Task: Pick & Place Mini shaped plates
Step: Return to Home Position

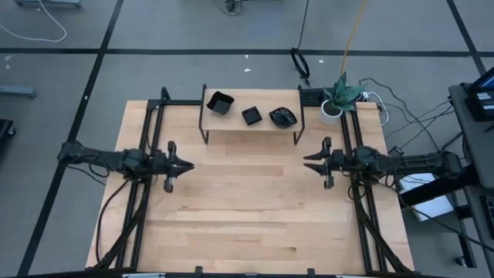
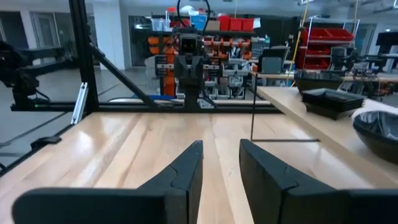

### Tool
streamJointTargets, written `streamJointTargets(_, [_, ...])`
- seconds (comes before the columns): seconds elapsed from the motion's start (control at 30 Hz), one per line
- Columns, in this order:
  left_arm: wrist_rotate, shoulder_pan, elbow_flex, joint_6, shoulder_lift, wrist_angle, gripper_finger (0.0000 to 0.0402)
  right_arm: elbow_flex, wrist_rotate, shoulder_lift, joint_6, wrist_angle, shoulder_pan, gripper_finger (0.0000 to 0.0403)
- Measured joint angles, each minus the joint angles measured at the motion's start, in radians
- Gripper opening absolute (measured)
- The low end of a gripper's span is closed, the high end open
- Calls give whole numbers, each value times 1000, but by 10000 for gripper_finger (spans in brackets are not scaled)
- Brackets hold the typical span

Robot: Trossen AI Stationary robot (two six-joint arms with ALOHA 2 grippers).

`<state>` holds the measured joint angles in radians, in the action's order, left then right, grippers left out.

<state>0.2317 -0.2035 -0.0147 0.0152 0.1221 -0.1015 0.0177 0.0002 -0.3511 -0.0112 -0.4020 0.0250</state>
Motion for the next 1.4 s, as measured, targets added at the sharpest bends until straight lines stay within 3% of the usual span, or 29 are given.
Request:
streamJointTargets(0.13, [-40, 0, -2, -47, -88, 49, 38, -1, 0, 0, -2, -4, 0, 93])
streamJointTargets(0.3, [-102, 1, -4, -24, -102, 73, 47, -2, -1, 0, -2, 1, 0, 93])
streamJointTargets(0.63, [-86, 2, -3, -31, -101, 72, 57, -3, -2, 0, 102, 34, 0, 93])
streamJointTargets(1.07, [-82, 2, 0, -30, -101, 46, 40, -3, -2, 0, 104, 34, 0, 93])
streamJointTargets(1.4, [-82, 2, 0, -30, -101, 42, 53, -3, -2, 0, 104, 34, 0, 93])
